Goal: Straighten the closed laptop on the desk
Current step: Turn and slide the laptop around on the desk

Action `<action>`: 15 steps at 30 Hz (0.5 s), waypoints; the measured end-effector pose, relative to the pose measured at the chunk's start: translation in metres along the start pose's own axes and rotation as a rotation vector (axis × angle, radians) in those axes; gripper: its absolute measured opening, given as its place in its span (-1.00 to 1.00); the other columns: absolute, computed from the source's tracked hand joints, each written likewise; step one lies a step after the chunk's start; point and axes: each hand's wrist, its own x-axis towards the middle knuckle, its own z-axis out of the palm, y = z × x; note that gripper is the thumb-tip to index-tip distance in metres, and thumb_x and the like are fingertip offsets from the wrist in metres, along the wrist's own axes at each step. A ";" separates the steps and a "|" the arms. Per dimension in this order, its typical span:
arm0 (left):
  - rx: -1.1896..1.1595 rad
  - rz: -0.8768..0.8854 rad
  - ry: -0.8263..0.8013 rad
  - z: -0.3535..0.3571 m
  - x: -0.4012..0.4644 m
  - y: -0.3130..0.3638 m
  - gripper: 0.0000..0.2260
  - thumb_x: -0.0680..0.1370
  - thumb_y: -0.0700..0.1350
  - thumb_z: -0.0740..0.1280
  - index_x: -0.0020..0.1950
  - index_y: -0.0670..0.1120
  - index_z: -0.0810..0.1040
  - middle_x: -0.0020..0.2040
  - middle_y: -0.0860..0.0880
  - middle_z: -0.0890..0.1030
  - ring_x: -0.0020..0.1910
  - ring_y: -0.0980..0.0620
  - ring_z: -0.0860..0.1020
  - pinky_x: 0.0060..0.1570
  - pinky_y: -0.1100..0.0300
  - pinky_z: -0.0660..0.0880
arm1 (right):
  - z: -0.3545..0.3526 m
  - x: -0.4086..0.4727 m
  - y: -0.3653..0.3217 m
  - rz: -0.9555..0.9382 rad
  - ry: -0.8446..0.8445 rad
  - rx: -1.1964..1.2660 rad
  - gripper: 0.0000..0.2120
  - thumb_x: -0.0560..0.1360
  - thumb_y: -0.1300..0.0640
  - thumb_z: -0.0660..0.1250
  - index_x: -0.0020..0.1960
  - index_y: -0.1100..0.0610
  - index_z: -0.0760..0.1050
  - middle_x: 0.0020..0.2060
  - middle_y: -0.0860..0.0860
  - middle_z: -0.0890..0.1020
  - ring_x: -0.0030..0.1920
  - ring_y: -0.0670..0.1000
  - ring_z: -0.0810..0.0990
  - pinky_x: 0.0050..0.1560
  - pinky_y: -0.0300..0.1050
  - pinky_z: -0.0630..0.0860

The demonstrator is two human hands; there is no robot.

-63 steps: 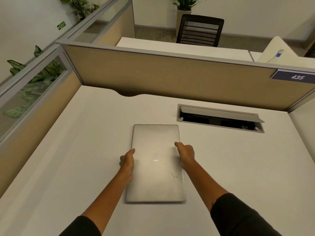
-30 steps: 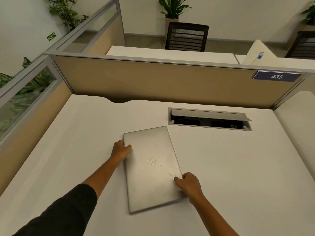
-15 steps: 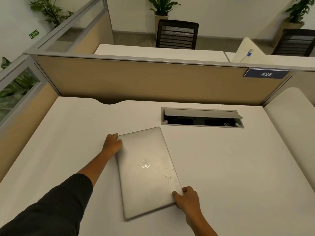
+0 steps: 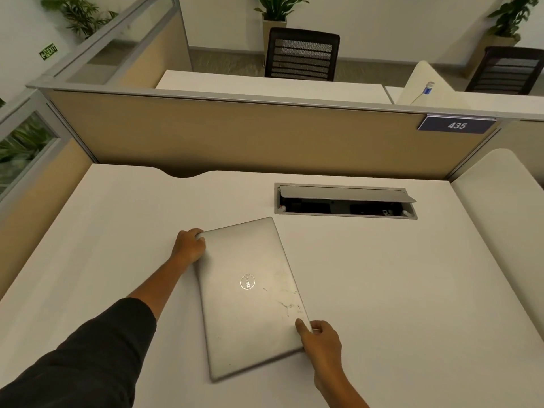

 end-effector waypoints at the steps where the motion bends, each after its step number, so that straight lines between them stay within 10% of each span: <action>1: -0.008 -0.003 0.004 0.000 -0.001 -0.001 -0.61 0.65 -0.17 0.28 0.48 -0.14 0.57 0.47 -0.28 0.52 0.39 -0.30 0.57 0.44 -0.09 0.51 | -0.001 0.000 0.000 -0.005 -0.003 0.004 -0.63 0.52 -0.11 0.49 0.18 0.12 0.57 0.09 0.05 0.63 0.09 0.08 0.64 0.07 -0.07 0.56; 15: -0.134 -0.110 0.064 -0.009 -0.037 -0.013 -0.61 0.68 -0.19 0.26 0.51 -0.21 0.52 0.49 -0.25 0.53 0.41 -0.28 0.54 0.20 0.06 0.46 | -0.012 0.033 -0.025 -0.056 0.000 -0.122 -0.60 0.54 -0.21 0.41 0.08 0.13 0.61 -0.04 0.02 0.69 -0.05 0.02 0.64 -0.14 -0.13 0.52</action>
